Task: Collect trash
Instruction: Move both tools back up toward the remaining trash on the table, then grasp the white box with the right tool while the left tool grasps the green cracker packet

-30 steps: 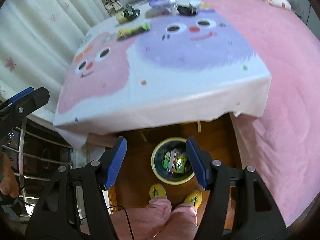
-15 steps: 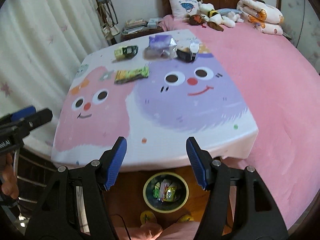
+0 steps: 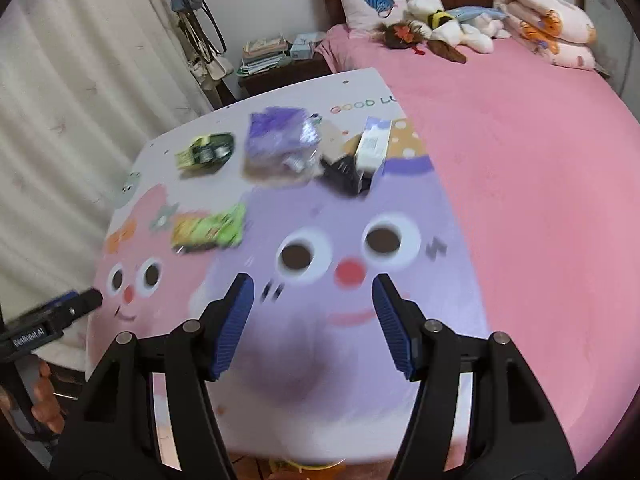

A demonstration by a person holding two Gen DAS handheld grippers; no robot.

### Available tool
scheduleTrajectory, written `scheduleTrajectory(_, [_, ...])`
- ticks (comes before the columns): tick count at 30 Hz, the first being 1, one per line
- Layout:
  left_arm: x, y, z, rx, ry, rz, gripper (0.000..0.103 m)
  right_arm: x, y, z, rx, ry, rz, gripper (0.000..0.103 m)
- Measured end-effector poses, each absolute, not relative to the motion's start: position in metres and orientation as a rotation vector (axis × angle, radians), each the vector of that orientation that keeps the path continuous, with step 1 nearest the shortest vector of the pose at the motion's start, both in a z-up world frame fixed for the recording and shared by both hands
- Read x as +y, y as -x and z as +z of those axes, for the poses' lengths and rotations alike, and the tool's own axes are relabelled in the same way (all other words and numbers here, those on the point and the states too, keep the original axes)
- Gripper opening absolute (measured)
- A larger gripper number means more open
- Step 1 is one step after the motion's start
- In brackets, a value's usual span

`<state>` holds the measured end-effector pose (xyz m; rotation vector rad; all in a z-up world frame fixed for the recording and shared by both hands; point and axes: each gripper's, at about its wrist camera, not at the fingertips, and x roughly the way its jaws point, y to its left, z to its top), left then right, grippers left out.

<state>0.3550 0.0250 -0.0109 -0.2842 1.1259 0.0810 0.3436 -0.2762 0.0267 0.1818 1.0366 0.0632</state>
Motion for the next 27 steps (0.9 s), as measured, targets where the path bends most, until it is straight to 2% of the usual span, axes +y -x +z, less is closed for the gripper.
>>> scheduleTrajectory(6, [0.012,-0.433,-0.054,1.195,0.417,0.216,0.088,-0.333,-0.471,-0.001,1.089,-0.159,0.101,0.059])
scheduleTrajectory(11, [0.019,-0.48,-0.088,1.227,0.52,0.344,0.088,-0.352,-0.561,-0.052,1.221,-0.197,0.087,0.059])
scheduleTrajectory(14, [0.031,-0.492,-0.108,1.261,0.585,0.424,0.088,-0.35,-0.587,-0.079,1.274,-0.184,0.093,0.059])
scheduleTrajectory(16, [0.038,-0.499,-0.121,1.285,0.642,0.475,0.088,-0.345,-0.594,-0.092,1.307,-0.153,0.096,0.054])
scheduleTrajectory(18, [0.042,-0.506,-0.131,1.305,0.673,0.524,0.088,-0.339,-0.596,-0.103,1.328,-0.133,0.121,0.038])
scheduleTrajectory(20, [0.04,-0.515,-0.139,1.318,0.693,0.56,0.088,-0.336,-0.597,-0.111,1.333,-0.122,0.14,0.033])
scheduleTrajectory(27, [0.016,-0.541,-0.155,1.381,0.647,0.661,0.088,-0.341,-0.599,-0.116,1.31,-0.151,0.217,0.033])
